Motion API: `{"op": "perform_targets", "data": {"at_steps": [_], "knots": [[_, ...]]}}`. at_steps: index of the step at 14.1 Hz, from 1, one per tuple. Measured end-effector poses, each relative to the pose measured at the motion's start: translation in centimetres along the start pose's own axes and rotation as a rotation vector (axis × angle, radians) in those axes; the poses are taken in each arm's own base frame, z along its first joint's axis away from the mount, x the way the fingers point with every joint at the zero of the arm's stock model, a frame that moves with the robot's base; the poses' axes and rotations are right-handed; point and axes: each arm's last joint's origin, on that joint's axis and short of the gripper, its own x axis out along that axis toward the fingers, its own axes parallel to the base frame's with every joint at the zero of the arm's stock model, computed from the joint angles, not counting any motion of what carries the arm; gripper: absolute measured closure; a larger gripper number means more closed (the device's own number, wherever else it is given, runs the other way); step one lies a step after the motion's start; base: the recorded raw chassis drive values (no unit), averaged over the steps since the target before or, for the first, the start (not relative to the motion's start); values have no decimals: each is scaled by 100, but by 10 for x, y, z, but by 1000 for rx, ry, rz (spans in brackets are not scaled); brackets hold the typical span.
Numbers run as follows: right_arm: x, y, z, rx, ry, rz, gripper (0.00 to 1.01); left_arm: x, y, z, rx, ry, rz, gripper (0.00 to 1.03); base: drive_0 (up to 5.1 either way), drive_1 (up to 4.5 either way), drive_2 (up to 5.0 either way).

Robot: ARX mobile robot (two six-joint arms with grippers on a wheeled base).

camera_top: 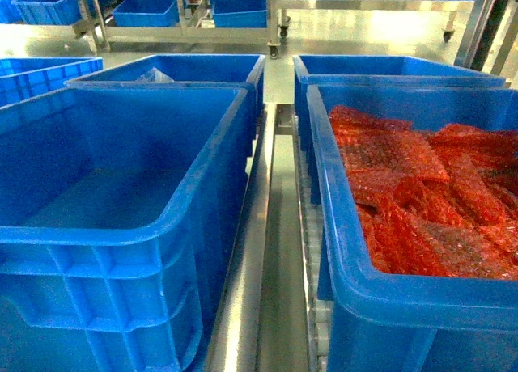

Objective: Pick blue part to blue bin on bottom shelf

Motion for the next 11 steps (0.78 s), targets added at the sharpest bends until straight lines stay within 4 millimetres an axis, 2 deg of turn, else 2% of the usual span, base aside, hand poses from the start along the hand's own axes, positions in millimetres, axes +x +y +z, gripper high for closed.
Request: {"op": "perform_targets", "data": {"at_steps": [11], "knots": [[0,0,0,0,0,0,3,0,0,0,0,0,0,59,0,0,0]]}}
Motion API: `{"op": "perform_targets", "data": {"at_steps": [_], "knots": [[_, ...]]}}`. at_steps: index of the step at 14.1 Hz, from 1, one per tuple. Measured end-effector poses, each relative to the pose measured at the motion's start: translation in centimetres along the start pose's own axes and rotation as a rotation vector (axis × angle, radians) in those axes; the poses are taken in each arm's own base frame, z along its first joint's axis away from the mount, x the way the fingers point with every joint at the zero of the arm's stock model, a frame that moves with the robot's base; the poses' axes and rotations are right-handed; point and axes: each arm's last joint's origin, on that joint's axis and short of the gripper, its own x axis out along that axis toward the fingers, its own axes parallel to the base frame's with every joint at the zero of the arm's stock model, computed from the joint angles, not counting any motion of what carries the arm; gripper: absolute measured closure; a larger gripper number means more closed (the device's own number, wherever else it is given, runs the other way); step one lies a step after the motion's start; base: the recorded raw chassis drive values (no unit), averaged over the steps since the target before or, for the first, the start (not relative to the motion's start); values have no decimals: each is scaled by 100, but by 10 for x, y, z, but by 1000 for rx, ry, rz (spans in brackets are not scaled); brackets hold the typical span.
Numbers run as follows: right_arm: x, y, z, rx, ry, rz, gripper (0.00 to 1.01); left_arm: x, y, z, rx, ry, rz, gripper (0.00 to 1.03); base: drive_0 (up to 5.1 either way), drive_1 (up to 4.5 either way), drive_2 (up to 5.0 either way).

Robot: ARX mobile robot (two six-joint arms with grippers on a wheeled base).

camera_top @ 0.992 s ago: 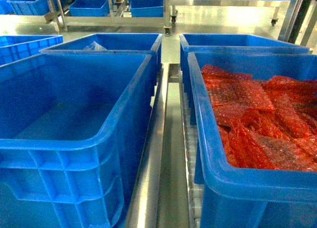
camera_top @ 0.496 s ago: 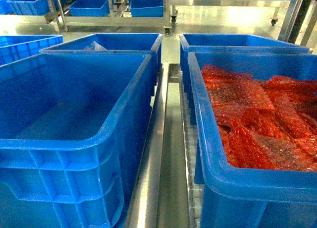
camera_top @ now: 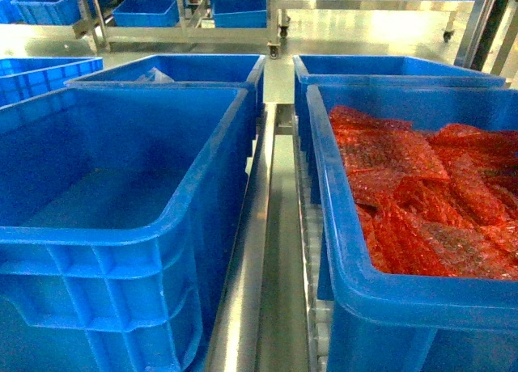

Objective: Pick blue part to blue bin on bottom shelf

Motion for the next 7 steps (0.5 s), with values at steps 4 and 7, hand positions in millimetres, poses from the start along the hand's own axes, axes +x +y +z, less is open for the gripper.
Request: {"op": "perform_targets", "data": {"at_steps": [4,7], "knots": [[0,0,0,0,0,0,3,0,0,0,0,0,0,59,0,0,0],[0,0,0,0,0,0,3,0,0,0,0,0,0,59,0,0,0]]}}
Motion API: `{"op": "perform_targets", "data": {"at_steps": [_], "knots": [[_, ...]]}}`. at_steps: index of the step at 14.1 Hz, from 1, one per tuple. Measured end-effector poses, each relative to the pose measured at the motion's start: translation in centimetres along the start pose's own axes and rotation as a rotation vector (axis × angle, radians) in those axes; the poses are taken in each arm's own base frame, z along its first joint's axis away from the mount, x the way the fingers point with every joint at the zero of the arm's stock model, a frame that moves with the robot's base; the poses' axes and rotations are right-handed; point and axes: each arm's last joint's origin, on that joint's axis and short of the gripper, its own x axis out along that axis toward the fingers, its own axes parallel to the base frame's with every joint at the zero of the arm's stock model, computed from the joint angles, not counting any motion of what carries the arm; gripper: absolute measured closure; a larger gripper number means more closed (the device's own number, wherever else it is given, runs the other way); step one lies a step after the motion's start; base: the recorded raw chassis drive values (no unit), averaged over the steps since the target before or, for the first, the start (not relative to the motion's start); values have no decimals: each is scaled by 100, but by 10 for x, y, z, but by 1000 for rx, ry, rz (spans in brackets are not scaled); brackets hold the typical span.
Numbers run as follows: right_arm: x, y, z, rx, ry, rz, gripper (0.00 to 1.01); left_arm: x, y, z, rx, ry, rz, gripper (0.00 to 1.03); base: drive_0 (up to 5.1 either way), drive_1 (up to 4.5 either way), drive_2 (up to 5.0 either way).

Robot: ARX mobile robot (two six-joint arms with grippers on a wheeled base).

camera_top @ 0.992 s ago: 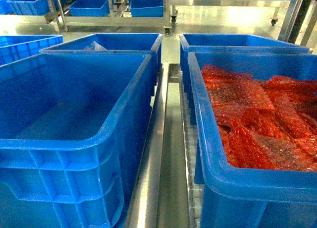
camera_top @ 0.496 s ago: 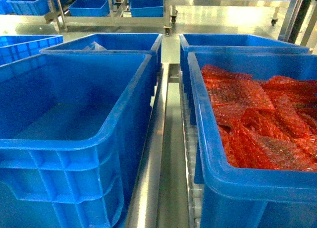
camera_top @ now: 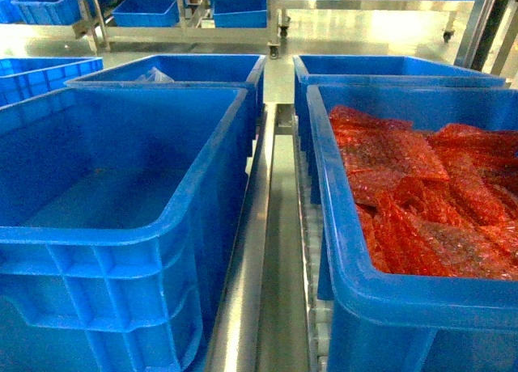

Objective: Pick blue part to blue bin on bottom shelf

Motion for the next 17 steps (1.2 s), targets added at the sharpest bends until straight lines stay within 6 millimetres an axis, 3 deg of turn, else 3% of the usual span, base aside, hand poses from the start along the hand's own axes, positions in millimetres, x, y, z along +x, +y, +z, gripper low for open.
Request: {"op": "perform_targets", "data": {"at_steps": [10,13,15,17], "knots": [[0,0,0,0,0,0,3,0,0,0,0,0,0,59,0,0,0],[0,0,0,0,0,0,3,5,-3,2,11,-124,-21,59,0,0,0],[0,0,0,0,0,0,3,31,-14,3,11,-104,-47,59,0,0,0],[0,0,0,0,0,0,3,74,-32,7,3,-87,-86,58,0,0,0]]}}
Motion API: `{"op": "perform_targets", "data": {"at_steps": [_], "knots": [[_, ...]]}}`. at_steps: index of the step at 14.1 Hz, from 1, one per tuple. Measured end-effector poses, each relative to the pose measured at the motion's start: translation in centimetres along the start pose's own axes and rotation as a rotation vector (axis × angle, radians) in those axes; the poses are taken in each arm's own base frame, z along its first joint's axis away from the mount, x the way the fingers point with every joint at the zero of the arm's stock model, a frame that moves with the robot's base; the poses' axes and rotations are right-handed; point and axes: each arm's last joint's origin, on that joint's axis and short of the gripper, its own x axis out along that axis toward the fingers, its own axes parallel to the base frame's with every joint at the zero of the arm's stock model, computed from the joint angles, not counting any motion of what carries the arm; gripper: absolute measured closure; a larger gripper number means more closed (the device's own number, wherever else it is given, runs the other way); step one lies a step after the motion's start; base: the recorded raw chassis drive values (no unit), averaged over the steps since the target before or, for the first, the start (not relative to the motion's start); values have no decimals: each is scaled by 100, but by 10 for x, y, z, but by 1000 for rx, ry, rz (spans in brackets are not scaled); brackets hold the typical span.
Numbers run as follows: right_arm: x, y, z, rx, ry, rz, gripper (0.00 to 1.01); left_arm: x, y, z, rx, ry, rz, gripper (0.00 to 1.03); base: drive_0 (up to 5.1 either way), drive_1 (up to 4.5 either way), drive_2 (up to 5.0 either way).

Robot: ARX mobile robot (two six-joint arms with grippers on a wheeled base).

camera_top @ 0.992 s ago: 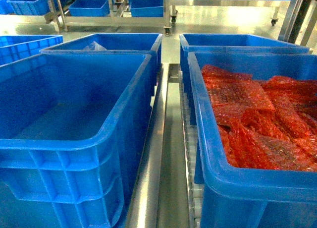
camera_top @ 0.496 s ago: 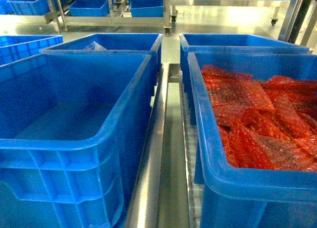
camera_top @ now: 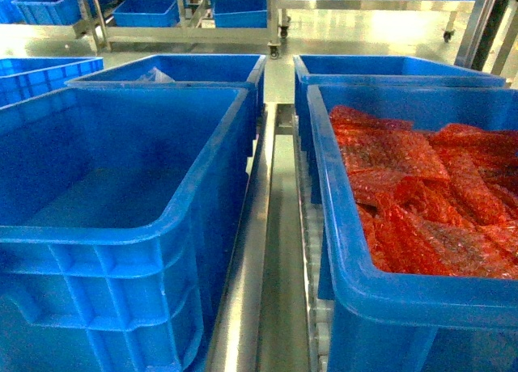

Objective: Pick blue part to blue bin on bottom shelf

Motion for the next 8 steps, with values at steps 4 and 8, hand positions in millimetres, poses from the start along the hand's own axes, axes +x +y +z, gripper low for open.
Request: {"op": "perform_targets", "data": {"at_steps": [4,8], "knots": [[0,0,0,0,0,0,3,18,0,-14,8,-18,-4,15,0,0,0],[0,0,0,0,0,0,3,-10,22,-37,48,-47,11,61,0,0,0]]}}
